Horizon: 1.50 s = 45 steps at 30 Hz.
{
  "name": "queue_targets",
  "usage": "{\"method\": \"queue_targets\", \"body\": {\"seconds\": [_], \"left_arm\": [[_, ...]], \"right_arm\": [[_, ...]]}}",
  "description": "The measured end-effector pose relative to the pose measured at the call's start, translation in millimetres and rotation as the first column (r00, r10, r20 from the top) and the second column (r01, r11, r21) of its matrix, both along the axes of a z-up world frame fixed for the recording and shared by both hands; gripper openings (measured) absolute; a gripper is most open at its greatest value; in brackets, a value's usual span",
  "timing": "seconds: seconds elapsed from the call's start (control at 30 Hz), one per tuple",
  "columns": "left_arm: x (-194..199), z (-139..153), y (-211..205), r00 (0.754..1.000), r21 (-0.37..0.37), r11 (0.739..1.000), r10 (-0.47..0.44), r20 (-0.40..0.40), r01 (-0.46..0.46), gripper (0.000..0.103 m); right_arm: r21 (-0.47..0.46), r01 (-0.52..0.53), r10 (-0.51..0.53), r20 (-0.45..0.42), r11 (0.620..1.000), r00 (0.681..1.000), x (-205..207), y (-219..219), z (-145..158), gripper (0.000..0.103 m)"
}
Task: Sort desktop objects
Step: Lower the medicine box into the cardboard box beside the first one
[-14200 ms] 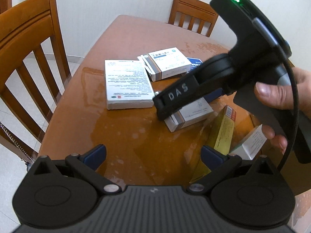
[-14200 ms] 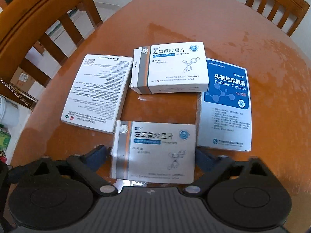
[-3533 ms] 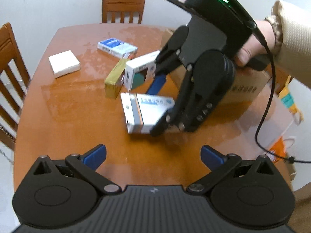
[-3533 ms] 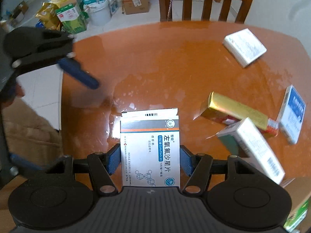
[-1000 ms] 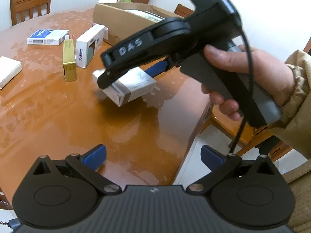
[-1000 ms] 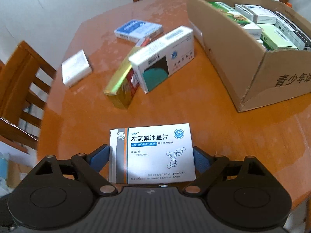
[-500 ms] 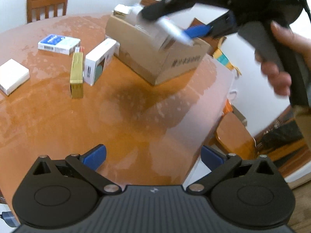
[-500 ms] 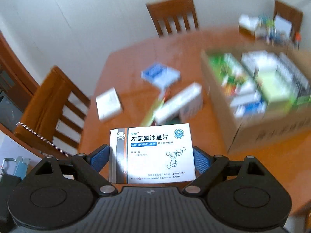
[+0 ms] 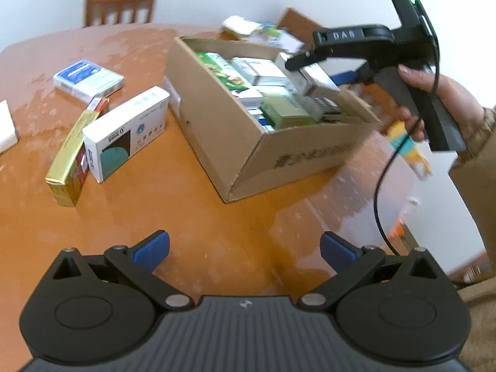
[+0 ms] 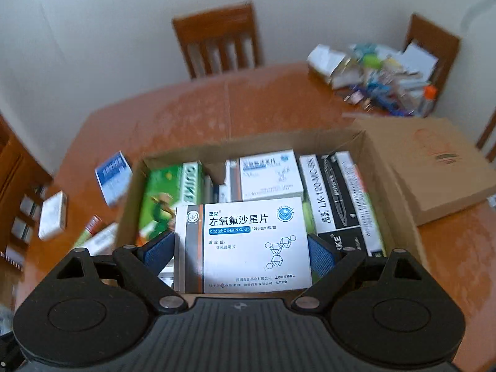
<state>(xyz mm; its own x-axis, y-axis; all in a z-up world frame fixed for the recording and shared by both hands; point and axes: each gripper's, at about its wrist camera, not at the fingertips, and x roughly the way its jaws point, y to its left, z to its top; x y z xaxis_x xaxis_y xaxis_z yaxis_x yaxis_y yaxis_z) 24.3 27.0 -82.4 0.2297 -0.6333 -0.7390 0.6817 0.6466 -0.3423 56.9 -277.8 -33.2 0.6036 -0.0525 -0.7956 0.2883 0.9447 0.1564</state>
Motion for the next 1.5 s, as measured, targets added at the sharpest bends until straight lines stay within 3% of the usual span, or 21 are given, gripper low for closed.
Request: {"method": "queue_targets", "body": {"seconds": [0.17, 0.33, 0.9, 1.23, 1.37, 1.5], "left_arm": [[-1.4, 0.2, -15.5, 0.999, 0.017, 0.999, 0.048, -0.014, -0.048, 0.103], [7.7, -1.9, -20.6, 0.999, 0.015, 0.999, 0.038, -0.021, -0.037, 0.103], [32.9, -5.4, -11.2, 1.000, -0.018, 1.000, -0.009, -0.029, 0.009, 0.103], [33.8, -5.4, -10.7, 0.999, -0.025, 0.999, -0.023, -0.027, 0.022, 0.103], [32.6, -4.7, -9.9, 0.999, -0.032, 0.999, -0.024, -0.025, 0.023, 0.103], [32.5, -5.8, -10.4, 0.999, -0.032, 0.999, -0.023, -0.027, 0.022, 0.103]], "right_arm": [[-0.008, -0.045, 0.044, -0.073, 0.999, 0.996, 27.1, -11.1, -26.9, 0.093], [-0.034, -0.021, 0.017, -0.109, 0.999, 0.994, 32.9, -10.0, -37.8, 0.093], [-0.107, 0.074, -0.091, -0.164, 0.992, 0.982, 52.3, 0.1, -45.8, 0.095], [-0.140, 0.074, -0.097, -0.163, 0.987, 0.982, 43.9, 7.0, -28.4, 0.100], [-0.043, 0.088, -0.092, -0.098, 0.995, 0.991, 25.7, -3.7, -3.9, 0.100], [0.168, 0.061, -0.051, -0.065, 0.984, 0.997, 11.0, -17.5, 5.3, 0.100]]}}
